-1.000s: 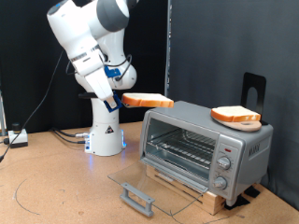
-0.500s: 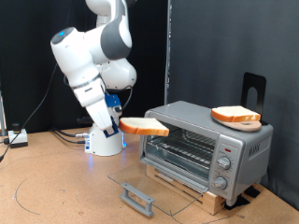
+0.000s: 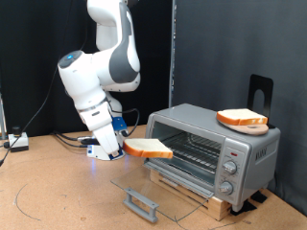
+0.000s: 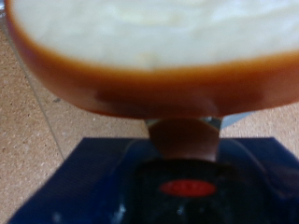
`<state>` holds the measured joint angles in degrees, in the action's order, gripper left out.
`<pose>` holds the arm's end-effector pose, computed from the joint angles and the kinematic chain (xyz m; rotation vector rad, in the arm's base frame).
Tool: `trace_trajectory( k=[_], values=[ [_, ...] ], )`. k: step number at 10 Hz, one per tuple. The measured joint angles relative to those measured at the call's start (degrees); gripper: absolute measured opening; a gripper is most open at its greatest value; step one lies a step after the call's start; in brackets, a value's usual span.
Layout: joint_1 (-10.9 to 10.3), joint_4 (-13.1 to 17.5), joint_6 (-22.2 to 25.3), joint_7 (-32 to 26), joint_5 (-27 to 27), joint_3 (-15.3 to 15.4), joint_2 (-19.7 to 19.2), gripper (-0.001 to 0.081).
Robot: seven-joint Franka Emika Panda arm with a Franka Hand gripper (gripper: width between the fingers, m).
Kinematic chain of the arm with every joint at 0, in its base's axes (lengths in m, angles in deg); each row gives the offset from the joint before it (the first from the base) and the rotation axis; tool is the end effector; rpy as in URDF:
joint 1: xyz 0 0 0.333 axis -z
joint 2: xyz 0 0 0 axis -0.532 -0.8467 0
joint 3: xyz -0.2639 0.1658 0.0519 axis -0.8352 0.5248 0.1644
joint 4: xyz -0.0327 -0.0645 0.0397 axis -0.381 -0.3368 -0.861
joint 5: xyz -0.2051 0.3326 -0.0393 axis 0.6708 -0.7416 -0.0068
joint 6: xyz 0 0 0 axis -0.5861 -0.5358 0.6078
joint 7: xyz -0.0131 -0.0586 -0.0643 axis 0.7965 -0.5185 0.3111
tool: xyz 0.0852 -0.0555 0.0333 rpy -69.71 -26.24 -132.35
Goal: Make a piece of toast with the oven
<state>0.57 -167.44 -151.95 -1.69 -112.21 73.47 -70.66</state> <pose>0.3871 -0.1287 0.2985 -2.6260 -0.9239 -0.1842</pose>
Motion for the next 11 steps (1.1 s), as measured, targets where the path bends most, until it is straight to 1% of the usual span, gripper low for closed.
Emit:
trace_trajectory(
  k=[1, 3, 4, 6, 11],
  values=[
    [-0.7, -0.3, -0.8, -0.1, -0.6, 1.0, 0.0, 0.0393],
    [-3.0, -1.0, -1.8, -1.1, -3.3, 3.0, 0.9, 0.0393],
    [-4.2, -1.6, -2.1, -1.2, -4.4, 4.0, 2.0, 0.0393],
    [-6.0, -3.0, -2.3, -0.3, -4.9, 6.3, 4.7, 0.0393],
    [-9.6, -6.3, -2.6, 7.9, -5.1, 13.5, 11.4, 0.0393]
  ],
)
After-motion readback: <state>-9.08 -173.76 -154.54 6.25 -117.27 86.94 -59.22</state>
